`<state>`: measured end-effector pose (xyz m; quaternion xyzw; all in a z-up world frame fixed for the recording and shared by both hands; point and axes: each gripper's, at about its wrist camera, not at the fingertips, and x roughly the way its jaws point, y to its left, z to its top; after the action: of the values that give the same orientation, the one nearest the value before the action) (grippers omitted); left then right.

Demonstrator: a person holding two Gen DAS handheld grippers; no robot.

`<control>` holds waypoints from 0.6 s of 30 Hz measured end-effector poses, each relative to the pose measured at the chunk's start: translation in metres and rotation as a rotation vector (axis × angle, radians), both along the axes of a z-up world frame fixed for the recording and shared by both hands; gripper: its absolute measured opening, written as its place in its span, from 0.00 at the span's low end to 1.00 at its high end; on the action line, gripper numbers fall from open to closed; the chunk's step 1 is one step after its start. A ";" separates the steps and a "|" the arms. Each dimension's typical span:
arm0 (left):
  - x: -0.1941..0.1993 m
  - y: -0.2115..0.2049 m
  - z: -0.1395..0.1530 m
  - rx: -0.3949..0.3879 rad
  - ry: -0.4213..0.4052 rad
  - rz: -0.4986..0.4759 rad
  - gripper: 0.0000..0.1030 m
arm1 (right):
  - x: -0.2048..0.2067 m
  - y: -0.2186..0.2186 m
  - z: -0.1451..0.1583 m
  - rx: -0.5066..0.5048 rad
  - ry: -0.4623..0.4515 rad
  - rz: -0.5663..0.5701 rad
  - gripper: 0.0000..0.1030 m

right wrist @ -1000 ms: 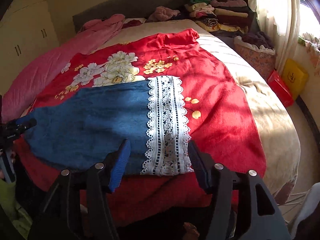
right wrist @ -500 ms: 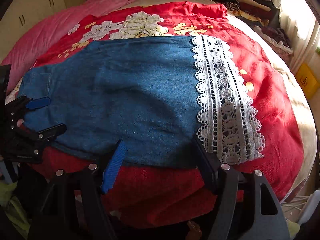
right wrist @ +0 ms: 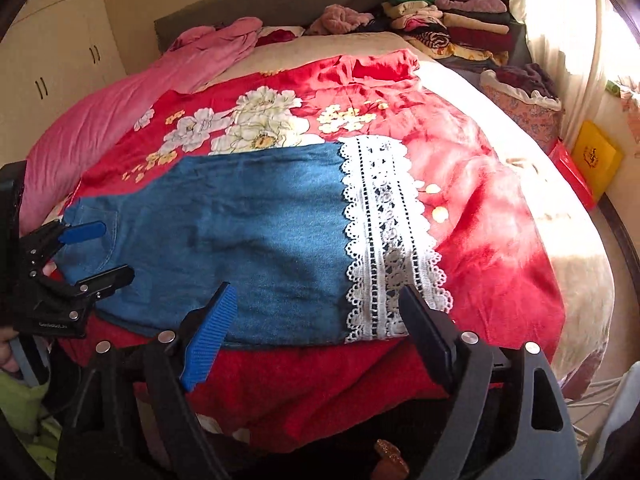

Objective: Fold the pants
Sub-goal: 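Open both grippers and withdraw them from the flattened pants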

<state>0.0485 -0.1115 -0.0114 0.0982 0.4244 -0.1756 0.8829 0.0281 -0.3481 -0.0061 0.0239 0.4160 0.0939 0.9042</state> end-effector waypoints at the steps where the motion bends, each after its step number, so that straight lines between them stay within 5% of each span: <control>1: 0.000 -0.002 0.002 -0.002 -0.002 -0.002 0.90 | -0.002 -0.003 0.004 0.004 -0.010 -0.007 0.82; 18: 0.015 -0.038 0.037 0.012 -0.072 -0.064 0.91 | -0.019 -0.040 0.029 0.031 -0.105 -0.122 0.83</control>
<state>0.0635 -0.1499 0.0259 0.1231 0.3898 -0.1975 0.8910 0.0087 -0.3879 0.0232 0.0581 0.3644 0.0459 0.9283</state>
